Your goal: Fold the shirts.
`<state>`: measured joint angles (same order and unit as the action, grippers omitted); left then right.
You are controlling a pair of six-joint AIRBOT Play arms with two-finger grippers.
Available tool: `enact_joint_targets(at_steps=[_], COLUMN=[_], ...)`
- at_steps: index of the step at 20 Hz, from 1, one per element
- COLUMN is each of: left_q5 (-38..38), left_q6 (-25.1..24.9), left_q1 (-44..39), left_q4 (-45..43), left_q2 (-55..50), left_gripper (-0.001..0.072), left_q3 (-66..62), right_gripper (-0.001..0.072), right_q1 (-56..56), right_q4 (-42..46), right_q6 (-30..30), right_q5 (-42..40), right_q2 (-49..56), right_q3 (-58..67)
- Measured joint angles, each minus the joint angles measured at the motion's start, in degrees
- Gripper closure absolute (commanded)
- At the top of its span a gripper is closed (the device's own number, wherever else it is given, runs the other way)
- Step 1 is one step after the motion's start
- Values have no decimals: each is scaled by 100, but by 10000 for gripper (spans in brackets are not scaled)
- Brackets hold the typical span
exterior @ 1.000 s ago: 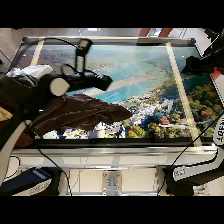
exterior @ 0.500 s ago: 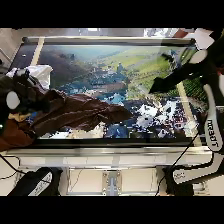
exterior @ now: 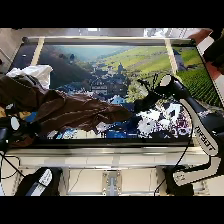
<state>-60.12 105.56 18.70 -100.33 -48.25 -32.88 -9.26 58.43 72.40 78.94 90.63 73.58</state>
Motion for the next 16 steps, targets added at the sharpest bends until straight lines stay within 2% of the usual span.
enact_joint_targets(at_steps=[4,8,9,10,11,12,13,16], left_q5=[527,935,1021,1117,1202,1272,1355,1532], left_q6=[-859,-1283,-1331,-1377,-1405,-1429,-1447,-1471], left_q1=[538,695,710,719,728,730,737,741], left_q4=[1209,1840,1912,1993,2092,2164,2262,2455], left_q2=[-350,-850,-938,-999,-1045,-1075,-1099,-1134], left_gripper=[127,132,216,412,557,671,697,698], left_q3=[79,94,98,98,98,98,98,98], right_gripper=[485,485,485,485,485,485,485,486], right_q1=[-26,-31,-31,-31,-31,-31,-31,-31], right_q4=[2,2,4,7,0,4,2,4], right_q6=[-11,-11,-11,-11,-11,-11,-11,-11], right_q5=[-127,-66,-59,-52,-61,-59,-63,-57], right_q2=[-7,-20,-20,-20,-20,-20,-20,-20], right_q3=[-57,-52,-50,-46,-44,-44,-44,-42])
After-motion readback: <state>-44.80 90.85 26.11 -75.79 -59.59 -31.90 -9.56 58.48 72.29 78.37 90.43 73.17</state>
